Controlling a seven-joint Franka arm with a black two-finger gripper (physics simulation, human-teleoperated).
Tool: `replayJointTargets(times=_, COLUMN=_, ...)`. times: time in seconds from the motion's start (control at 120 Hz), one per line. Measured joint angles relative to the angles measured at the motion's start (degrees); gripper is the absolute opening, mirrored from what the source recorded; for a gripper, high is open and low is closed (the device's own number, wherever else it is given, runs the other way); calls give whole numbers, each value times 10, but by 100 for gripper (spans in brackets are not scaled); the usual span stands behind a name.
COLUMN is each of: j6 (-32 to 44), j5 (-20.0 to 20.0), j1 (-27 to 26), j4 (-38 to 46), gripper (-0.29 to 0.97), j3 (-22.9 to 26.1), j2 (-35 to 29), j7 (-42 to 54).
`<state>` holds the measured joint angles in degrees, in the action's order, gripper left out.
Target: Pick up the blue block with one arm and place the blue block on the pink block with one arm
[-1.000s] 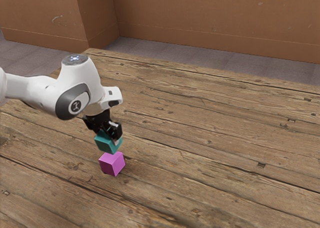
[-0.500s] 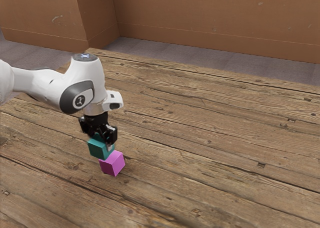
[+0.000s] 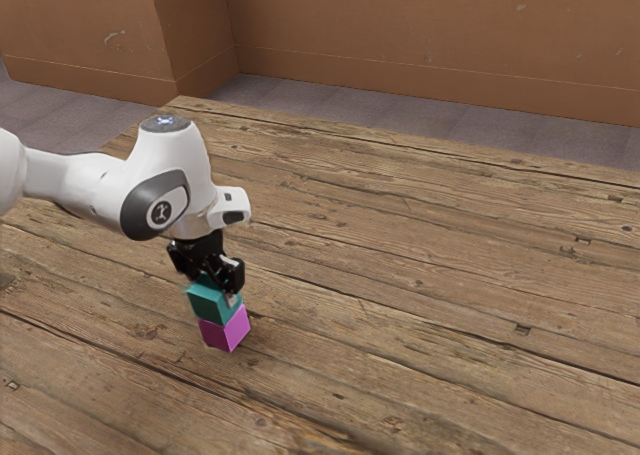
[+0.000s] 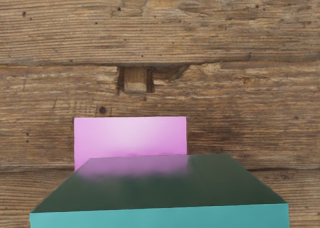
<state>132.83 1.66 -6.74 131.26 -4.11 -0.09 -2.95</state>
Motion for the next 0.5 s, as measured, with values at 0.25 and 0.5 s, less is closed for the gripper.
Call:
replayJointTargets(times=0.25, j6=9, j5=-15, j1=-11, j4=3, gripper=38, j3=-3, j2=5, j7=28)
replayJointTargets(times=0.5, j6=11, j5=-15, j1=-29, j4=3, gripper=38, j3=-17, j2=3, j7=62)
